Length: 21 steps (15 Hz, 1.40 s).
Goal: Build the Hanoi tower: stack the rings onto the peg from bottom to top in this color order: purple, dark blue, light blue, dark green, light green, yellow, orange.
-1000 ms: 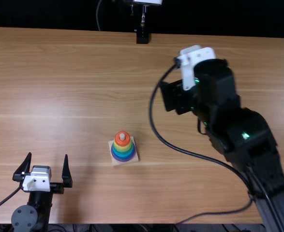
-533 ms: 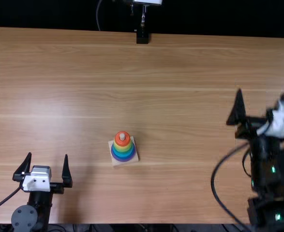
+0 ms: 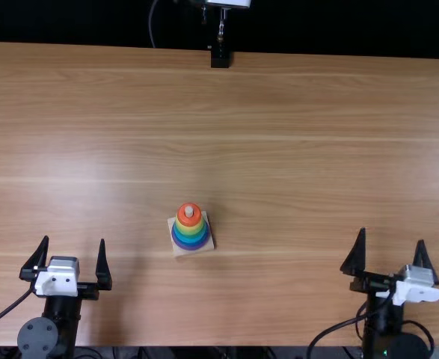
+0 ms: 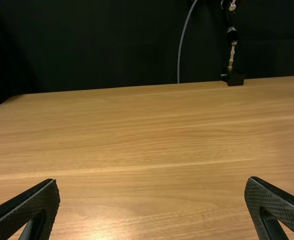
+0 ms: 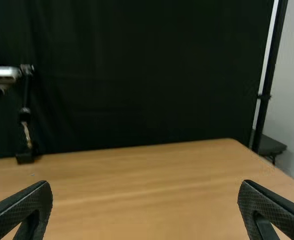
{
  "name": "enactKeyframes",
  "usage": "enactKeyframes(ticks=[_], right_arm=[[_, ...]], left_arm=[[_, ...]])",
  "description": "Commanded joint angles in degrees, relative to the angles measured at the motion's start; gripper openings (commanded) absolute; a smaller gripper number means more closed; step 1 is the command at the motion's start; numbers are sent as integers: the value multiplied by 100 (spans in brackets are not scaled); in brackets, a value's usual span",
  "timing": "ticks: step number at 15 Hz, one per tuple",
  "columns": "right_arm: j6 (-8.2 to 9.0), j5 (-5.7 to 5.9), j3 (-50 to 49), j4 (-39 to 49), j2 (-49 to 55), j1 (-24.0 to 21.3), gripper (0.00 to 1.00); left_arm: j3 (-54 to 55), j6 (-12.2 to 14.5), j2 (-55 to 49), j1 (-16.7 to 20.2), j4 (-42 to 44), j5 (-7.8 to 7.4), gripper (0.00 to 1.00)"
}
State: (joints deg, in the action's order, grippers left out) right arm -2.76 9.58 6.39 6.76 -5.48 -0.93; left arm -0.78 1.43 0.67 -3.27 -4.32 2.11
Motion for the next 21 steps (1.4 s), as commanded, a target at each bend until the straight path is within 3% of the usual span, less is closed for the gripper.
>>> enactKeyframes(ticks=[1, 5, 21], right_arm=[[-8, -115, -288, 3, 301, -57, 100], [13, -125, -543, -1284, 548, -188, 100], [34, -104, -551, -1347, 548, -206, 100]], left_arm=[[78, 47, -67, 28, -296, 11, 100], [78, 47, -67, 28, -296, 11, 100], [78, 47, -67, 28, -296, 11, 100]])
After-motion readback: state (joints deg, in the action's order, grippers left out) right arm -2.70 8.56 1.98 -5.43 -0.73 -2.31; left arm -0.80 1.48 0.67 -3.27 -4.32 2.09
